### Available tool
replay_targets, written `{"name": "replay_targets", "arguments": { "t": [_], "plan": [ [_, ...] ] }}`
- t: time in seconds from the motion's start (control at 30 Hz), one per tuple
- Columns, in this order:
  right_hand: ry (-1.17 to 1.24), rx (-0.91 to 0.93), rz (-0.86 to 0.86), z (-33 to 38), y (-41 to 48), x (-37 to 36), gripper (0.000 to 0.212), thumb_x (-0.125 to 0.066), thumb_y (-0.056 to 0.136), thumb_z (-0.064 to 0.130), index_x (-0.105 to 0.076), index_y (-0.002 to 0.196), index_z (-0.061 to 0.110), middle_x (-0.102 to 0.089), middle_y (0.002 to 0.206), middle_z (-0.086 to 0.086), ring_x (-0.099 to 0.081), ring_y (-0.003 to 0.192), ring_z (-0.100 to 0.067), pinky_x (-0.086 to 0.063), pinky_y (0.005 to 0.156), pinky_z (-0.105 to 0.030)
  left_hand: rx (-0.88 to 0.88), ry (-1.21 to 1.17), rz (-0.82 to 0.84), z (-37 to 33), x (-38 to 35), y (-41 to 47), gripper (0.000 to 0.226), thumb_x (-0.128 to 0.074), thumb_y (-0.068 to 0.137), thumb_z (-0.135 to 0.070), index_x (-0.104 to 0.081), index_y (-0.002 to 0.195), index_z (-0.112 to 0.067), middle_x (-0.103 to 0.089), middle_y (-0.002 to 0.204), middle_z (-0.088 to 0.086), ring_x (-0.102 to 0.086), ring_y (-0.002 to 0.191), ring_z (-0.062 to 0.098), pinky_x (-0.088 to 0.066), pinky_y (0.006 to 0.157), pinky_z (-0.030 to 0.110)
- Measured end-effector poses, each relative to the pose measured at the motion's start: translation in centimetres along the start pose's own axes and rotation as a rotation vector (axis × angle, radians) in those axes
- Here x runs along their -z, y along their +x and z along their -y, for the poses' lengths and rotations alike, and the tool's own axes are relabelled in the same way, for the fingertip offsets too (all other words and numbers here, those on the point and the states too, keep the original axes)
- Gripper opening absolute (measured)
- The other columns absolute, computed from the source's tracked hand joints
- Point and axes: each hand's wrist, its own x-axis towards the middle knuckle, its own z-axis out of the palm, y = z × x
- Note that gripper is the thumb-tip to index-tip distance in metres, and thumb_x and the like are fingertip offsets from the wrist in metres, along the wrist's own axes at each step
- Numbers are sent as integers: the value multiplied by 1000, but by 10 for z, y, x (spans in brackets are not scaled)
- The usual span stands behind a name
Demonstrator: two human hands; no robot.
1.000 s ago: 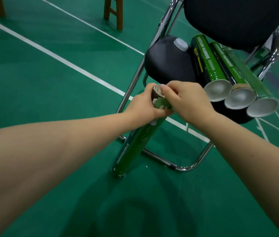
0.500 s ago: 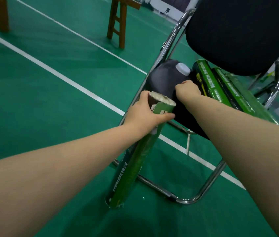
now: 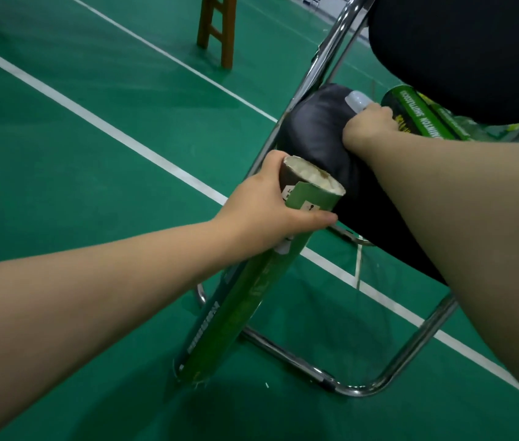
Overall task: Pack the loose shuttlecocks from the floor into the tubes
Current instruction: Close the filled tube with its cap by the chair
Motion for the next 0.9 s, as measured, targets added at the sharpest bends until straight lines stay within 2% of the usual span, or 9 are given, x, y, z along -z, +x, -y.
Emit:
{"name": "replay_targets", "arguments": {
  "t": [0.07,0.13,0.27,0.37,0.43,0.53,0.73,0.9],
  "plan": [
    [40,46,-26,-2,5,-2,49,-42,92,12,-31,139,5,-33,142,-15,-36,131,-34,-32,106,-39,7,-22,20,0,1,2,61,-82,63,-45,-43,106,-27,-63,87,-12,-63,62,9,-57,67,38],
    [67,84,-31,-4,12,-3,49,-41,92,9,-31,139,5,-32,143,-15,-36,131,-34,-31,106,-38,11,-24,29,-1,1,3,61,-82,61,-45,-44,106,-27,-62,86,-13,-64,66,8,-58,64,39],
    [89,84,7,-5,22,-10,55,-37,92,13,-23,144,8,-25,149,-12,-33,132,-35,-28,109,-41,8,-9,37,2,1,7,59,-81,59,-47,-44,102,-30,-62,83,-16,-63,69,0,-57,63,32],
    [67,65,104,-7,28,-12,59,-31,95,21,-11,149,14,-16,155,-6,-24,136,-36,-20,111,-40,-2,-16,32,4,0,8,58,-80,57,-46,-45,99,-30,-62,80,-18,-59,72,-10,-51,60,14],
    [72,58,152,-8,32,-12,60,-30,94,25,-9,150,18,-15,156,-5,-20,137,-37,-17,112,-41,-1,-28,33,4,-1,8,57,-80,57,-46,-44,97,-30,-62,79,-19,-57,72,-13,-50,58,14],
    [63,53,148,-9,36,-14,61,-31,92,28,-13,149,17,-19,154,-9,-21,136,-39,-19,111,-44,6,-36,28,4,-1,8,57,-81,56,-48,-44,96,-32,-63,79,-20,-60,68,-8,-55,58,24],
    [13,80,58,-6,35,-16,54,-30,94,27,-24,145,10,-27,146,-15,-27,132,-38,-24,106,-46,8,-17,3,4,-2,8,57,-80,57,-49,-42,96,-32,-61,82,-22,-57,75,-13,-54,65,22],
    [-77,138,-120,-6,28,-13,60,-39,94,50,-37,136,8,-40,139,-16,-33,128,-35,-30,102,-43,17,-22,1,3,-3,6,58,-79,56,-50,-42,97,-33,-62,83,-18,-60,71,-7,-55,64,24]
  ]
}}
